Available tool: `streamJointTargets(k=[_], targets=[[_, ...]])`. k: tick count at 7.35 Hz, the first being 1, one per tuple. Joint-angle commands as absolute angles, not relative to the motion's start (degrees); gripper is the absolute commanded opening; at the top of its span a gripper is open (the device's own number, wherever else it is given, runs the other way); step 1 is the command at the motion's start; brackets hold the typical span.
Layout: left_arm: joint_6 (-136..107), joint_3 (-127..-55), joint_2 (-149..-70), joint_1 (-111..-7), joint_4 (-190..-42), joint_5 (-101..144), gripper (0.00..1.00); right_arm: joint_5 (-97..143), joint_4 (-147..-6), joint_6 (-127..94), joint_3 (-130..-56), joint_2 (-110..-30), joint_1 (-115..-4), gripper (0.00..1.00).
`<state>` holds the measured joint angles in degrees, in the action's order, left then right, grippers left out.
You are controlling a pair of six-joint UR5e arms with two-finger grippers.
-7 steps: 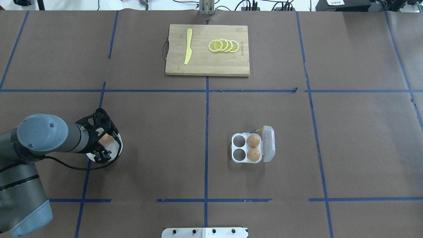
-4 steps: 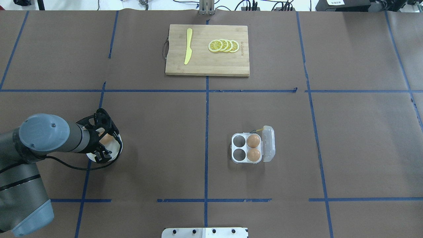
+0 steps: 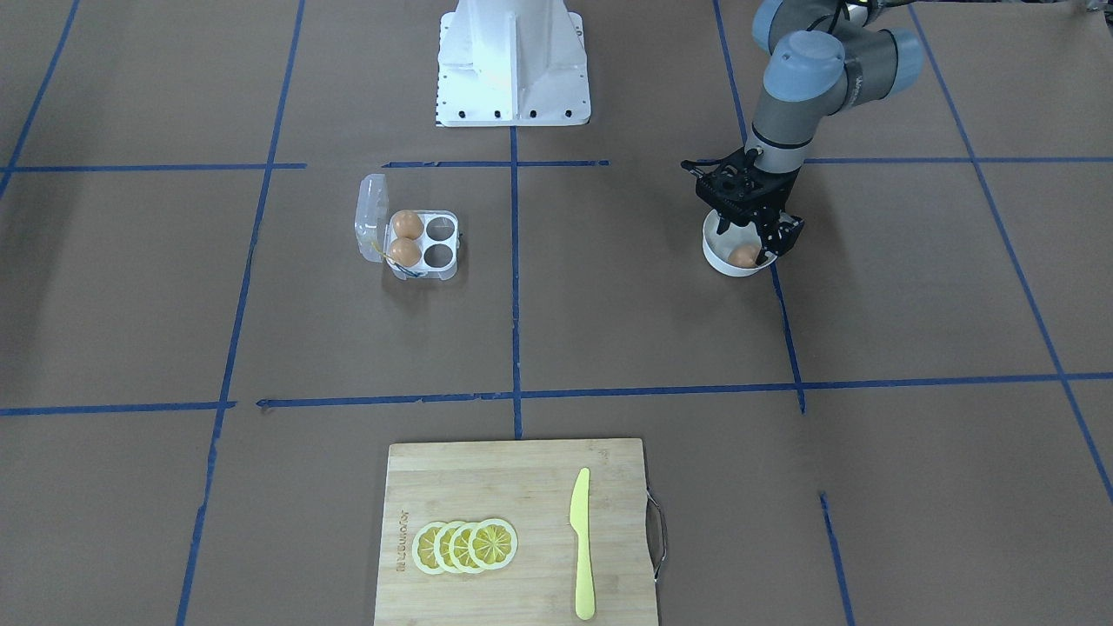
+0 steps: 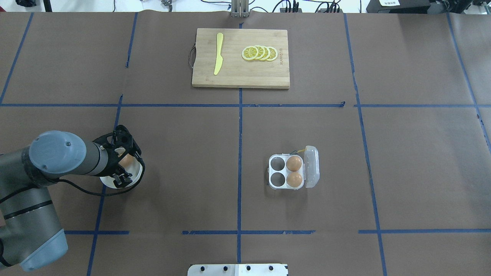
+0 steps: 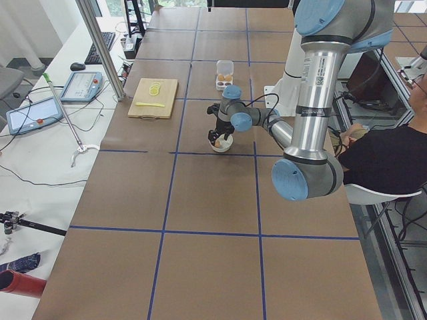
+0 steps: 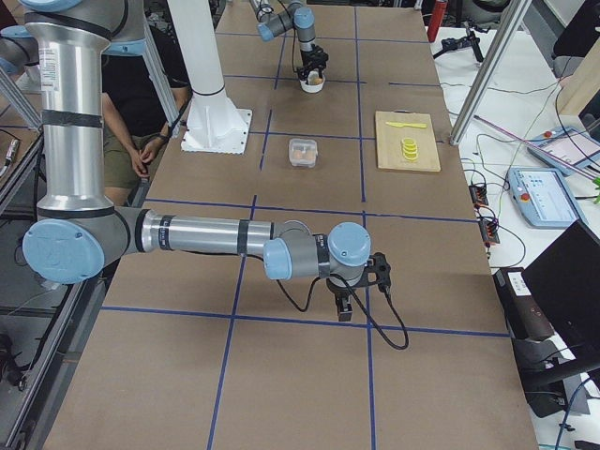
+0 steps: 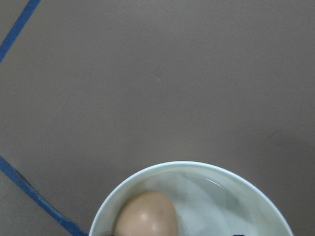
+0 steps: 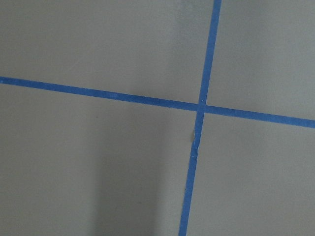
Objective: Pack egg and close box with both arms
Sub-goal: 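Lift the brown egg out of the bowl with the left gripper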
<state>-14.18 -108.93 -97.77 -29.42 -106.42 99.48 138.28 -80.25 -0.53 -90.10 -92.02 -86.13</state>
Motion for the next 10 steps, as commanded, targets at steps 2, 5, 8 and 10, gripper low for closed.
streamJointTargets(k=[2,5,8,10], targets=[[-13.9,-109.2,-97.8,-29.6,-106.3,99.1,0.15,138.3,-80.2,-0.6,-90.1,-92.0,-86.1,1.00],[-13.7,-110.7,-101.9,-30.8,-95.8,99.2,0.00,138.3,-80.2,-0.6,-90.3,-92.0,-86.1,1.00],[-8.1,-117.3,-108.0,-37.6,-82.3,99.5,0.00,138.3,-80.2,-0.7,-90.8,-92.0,-86.1,1.00],[-15.8,-116.3,-114.3,-36.3,-82.5,102.8,0.00,139.3,-80.2,-0.6,-90.8,-92.1,-86.1,1.00]])
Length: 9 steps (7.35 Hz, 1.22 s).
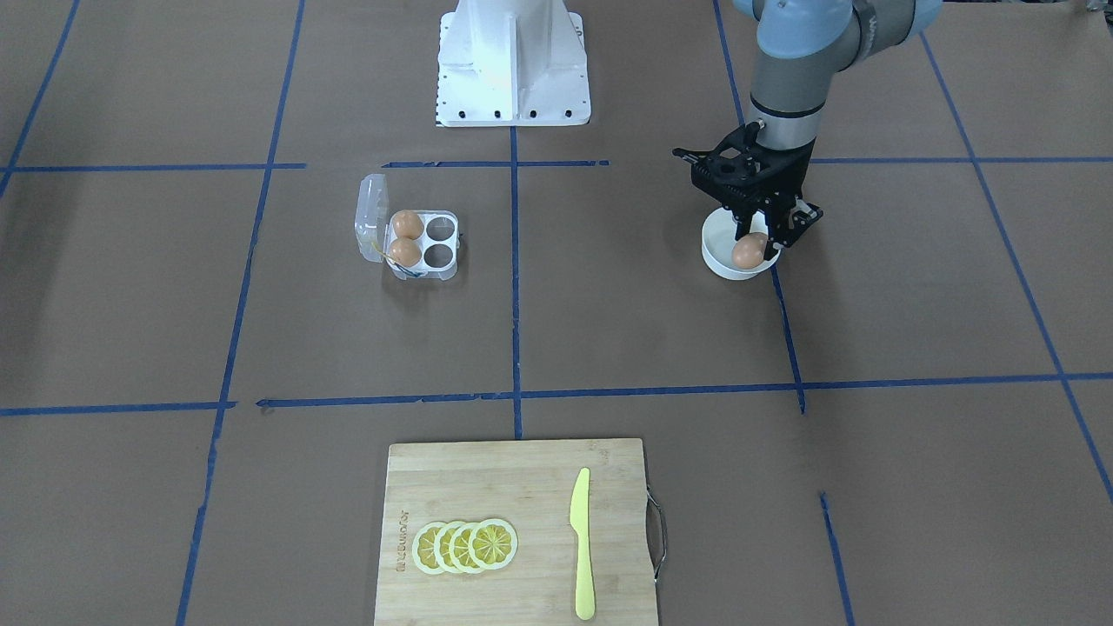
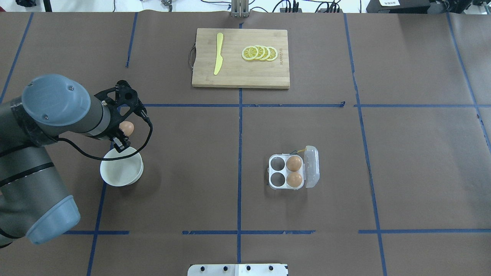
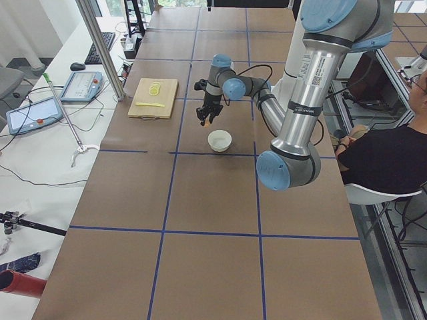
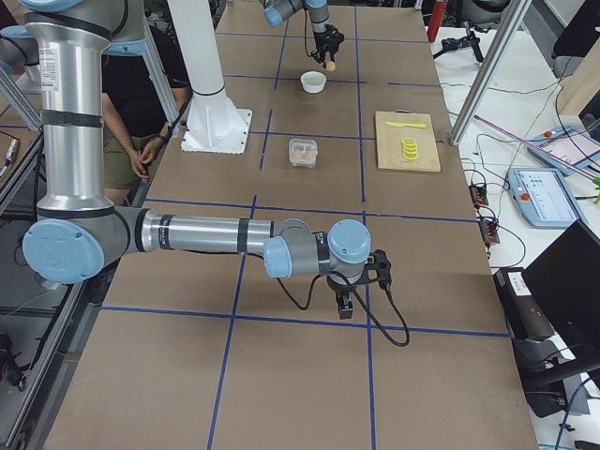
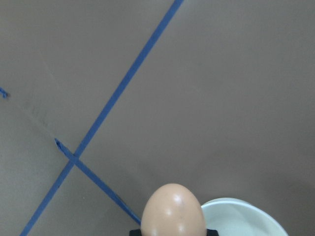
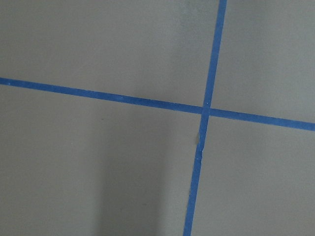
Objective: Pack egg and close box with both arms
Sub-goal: 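Lift the brown egg out of the bowl with the left gripper, then carry the egg with the left gripper over the empty egg box slot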
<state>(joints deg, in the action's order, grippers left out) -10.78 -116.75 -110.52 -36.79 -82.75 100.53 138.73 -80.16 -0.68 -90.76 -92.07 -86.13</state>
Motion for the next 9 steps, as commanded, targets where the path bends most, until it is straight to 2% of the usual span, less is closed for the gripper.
streamJointTargets(k=[1,3,5,7,9], targets=[[-21.7,-114.3,-118.3,-31.9,-86.4,103.0,0.00,139.3,-80.2,-0.7,-90.8,-92.1,-86.1,1.00],[-31.5,-103.7,-126.9,-25.2,-96.0,103.0,0.00,139.3,-80.2,-0.7,-90.8,-92.1,-86.1,1.00],[-31.2,-98.4,-132.7,-24.4,-98.0,103.0,0.00,139.3,-80.1,-0.6,-90.8,-92.1,-86.1,1.00],[-29.9,-92.5,-133.3,-22.3,-111.9,102.8,0.00,139.3,-80.1,-0.6,-90.9,-92.0,-86.1,1.00],[-29.8,-91.0,-133.9,-21.1,-112.9,101.1,0.00,139.3,-80.1,-0.7,-91.0,-92.0,-86.1,1.00]])
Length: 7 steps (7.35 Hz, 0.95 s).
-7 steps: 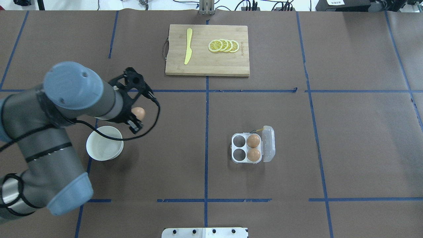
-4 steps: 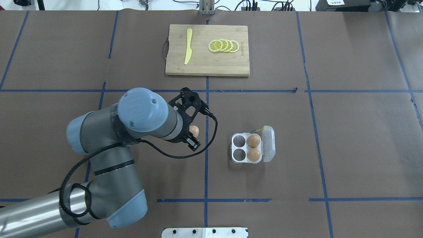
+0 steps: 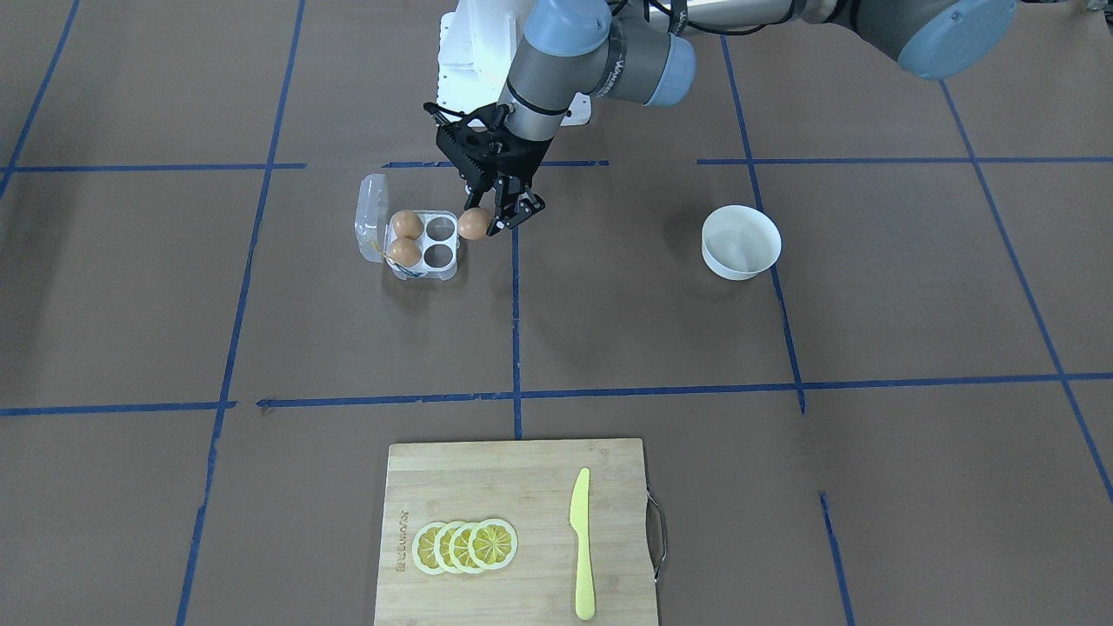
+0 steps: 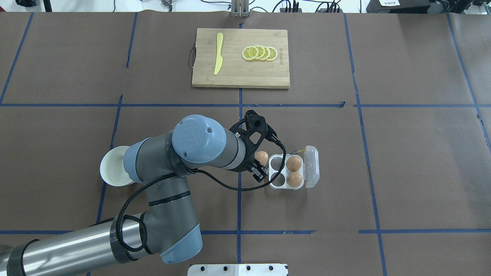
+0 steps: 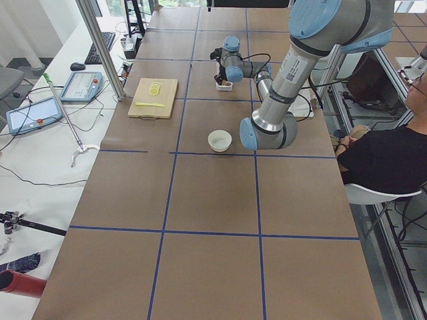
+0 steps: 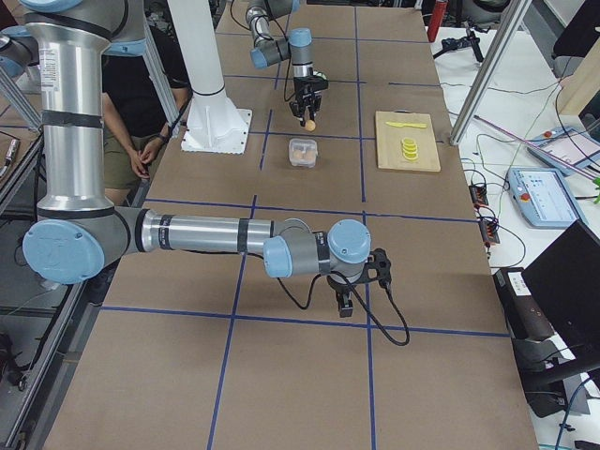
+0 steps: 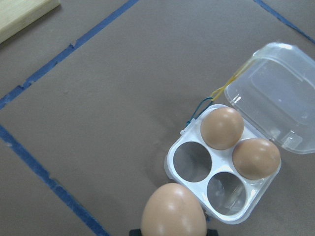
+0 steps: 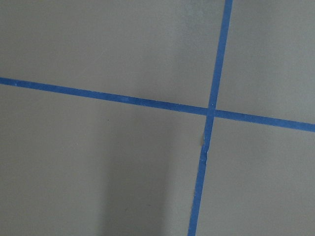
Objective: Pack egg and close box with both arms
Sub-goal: 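Carry the egg with the left gripper over the empty egg box slot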
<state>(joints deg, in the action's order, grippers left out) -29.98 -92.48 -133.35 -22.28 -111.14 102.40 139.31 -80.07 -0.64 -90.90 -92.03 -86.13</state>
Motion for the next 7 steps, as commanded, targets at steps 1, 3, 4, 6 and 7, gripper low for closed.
streamJointTargets(k=[1,3,4,6,7], targets=[[-29.9,-89.8,-136.2,-19.8,-113.1,97.2,0.00,139.3,-80.1,-0.7,-91.1,-92.0,-86.1,1.00],[-29.9,-87.1,-138.1,-18.4,-114.0,94.1,0.00,139.3,-80.1,-0.7,-91.1,-92.0,-86.1,1.00],[-30.1,-86.9,-137.8,-17.6,-114.0,94.0,0.00,139.3,-80.1,-0.7,-91.1,-92.0,-86.1,1.00],[-30.5,-86.7,-137.8,-16.5,-114.0,92.0,0.01,139.3,-80.1,-0.7,-91.1,-92.0,-86.1,1.00],[-30.2,-86.9,-137.9,-16.3,-114.0,91.6,0.22,139.3,-80.1,-0.7,-91.1,-92.0,-86.1,1.00]])
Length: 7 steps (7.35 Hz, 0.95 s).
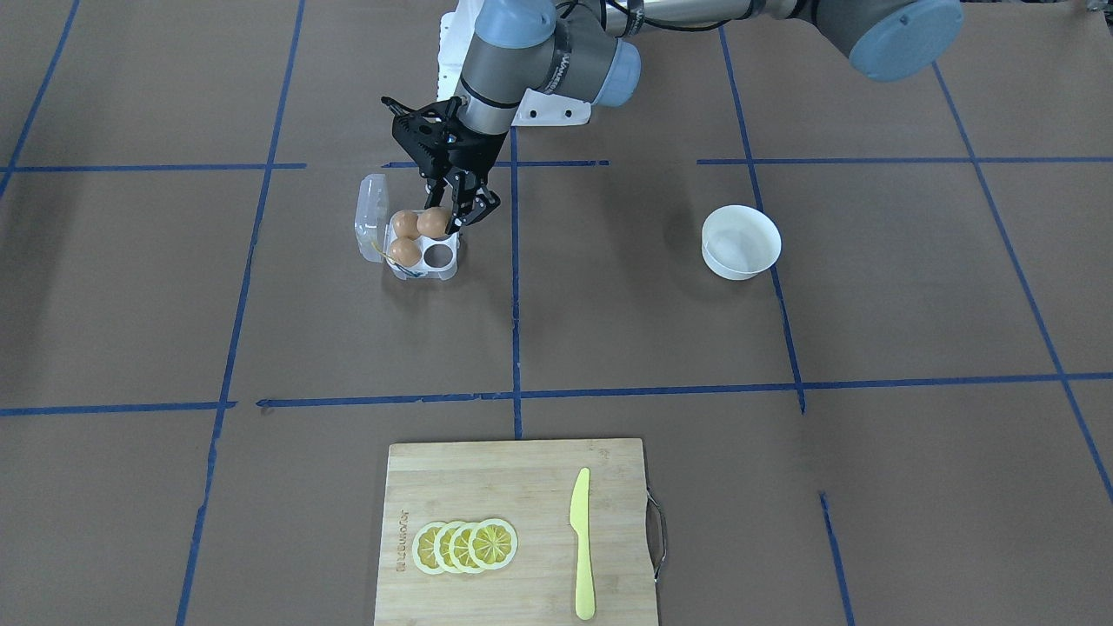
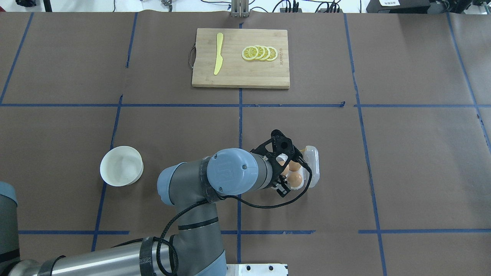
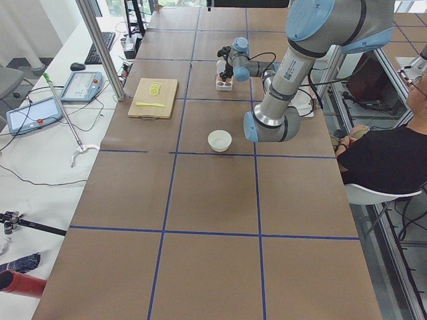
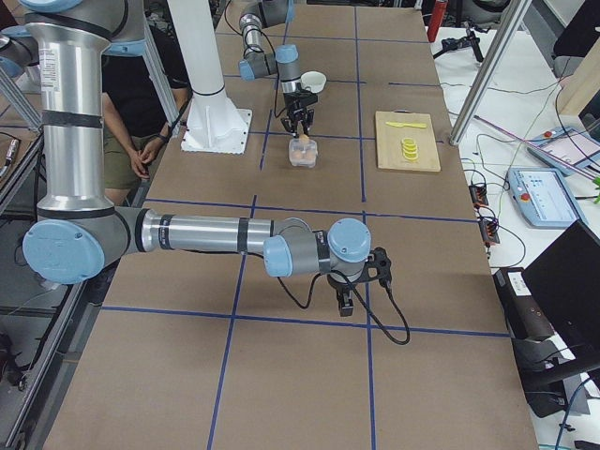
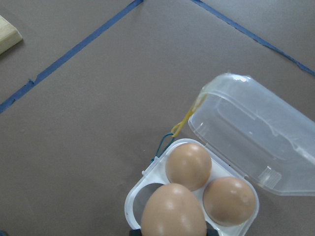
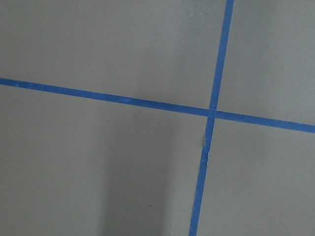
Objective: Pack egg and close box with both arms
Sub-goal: 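Lower the egg into the slot and open the left gripper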
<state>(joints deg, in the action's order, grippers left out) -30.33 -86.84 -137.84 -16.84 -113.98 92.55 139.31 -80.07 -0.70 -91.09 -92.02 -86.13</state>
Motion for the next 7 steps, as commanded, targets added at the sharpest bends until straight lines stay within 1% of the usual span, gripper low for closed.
streamJointTargets(k=[1,2,5,6,7], targets=[[-30.3,-86.9,-137.9,-16.3,-114.0,91.6,0.66,139.3,-80.1,-0.7,-91.1,-92.0,-86.1,1.00],[-30.4,-87.0,-137.8,-16.3,-114.0,91.6,0.99,139.3,-80.1,-0.7,-91.1,-92.0,-86.1,1.00],[-30.8,-87.2,-137.9,-16.2,-113.9,91.6,1.00,139.3,-80.1,-0.7,-91.1,-92.0,-86.1,1.00],[-30.7,-88.2,-137.7,-16.3,-113.6,91.4,1.00,139.3,-80.1,-0.8,-91.1,-92.0,-86.1,1.00],[-30.9,-91.5,-135.4,-17.0,-112.9,91.6,1.00,139.4,-80.1,-1.3,-91.1,-91.7,-85.3,1.00]])
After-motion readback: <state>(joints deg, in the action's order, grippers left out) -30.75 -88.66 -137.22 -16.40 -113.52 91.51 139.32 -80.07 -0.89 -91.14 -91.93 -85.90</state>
